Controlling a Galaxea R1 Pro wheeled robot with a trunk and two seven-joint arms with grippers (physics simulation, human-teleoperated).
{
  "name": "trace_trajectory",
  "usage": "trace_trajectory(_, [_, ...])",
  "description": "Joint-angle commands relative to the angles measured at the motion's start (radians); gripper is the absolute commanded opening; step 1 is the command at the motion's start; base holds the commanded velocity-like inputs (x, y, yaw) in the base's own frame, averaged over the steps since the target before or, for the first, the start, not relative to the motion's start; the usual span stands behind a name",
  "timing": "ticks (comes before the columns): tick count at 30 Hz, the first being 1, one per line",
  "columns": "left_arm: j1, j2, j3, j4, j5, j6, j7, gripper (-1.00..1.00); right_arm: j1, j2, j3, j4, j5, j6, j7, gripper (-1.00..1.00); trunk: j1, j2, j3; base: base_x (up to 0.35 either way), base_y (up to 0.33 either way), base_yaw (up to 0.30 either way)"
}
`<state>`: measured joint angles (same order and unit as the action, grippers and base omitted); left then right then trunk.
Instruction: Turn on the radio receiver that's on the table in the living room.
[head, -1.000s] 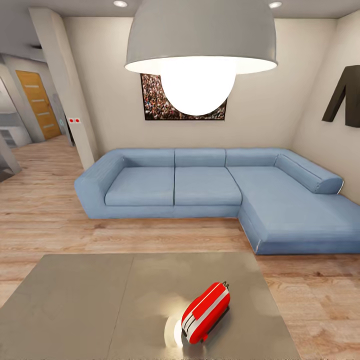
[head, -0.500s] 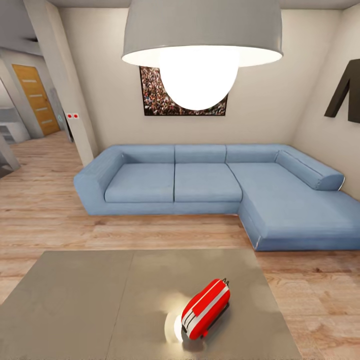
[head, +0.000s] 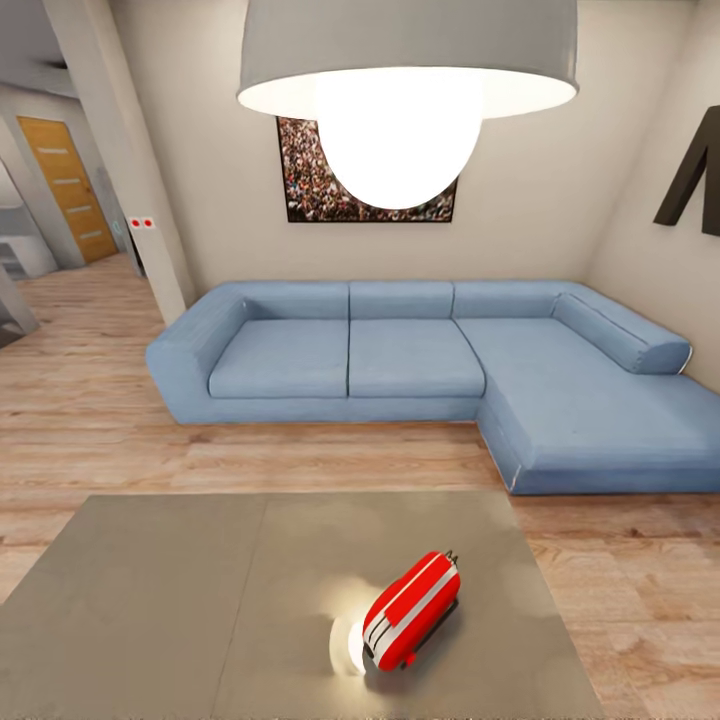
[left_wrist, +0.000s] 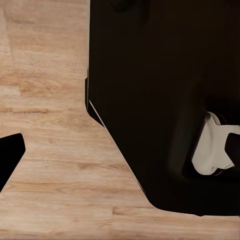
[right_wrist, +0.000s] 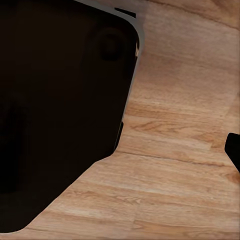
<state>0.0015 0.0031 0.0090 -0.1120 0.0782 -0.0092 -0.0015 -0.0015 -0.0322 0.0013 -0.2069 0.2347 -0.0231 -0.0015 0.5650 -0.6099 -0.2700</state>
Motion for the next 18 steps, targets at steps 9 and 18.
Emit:
trace_trajectory(9, [0.000, 0.000, 0.000, 0.000, 0.000, 0.000, 0.000, 1.00, 0.000, 0.000, -0.001, 0.000, 0.000, 0.001, 0.000, 1.00, 0.000, 0.000, -0.015, 0.000, 0.000, 0.000])
trace_trajectory(18, [0.000, 0.000, 0.000, 0.000, 0.000, 0.000, 0.000, 1.00, 0.000, 0.000, -0.001, 0.001, 0.000, 0.001, 0.000, 1.00, 0.000, 0.000, -0.029, 0.000, 0.000, 0.000])
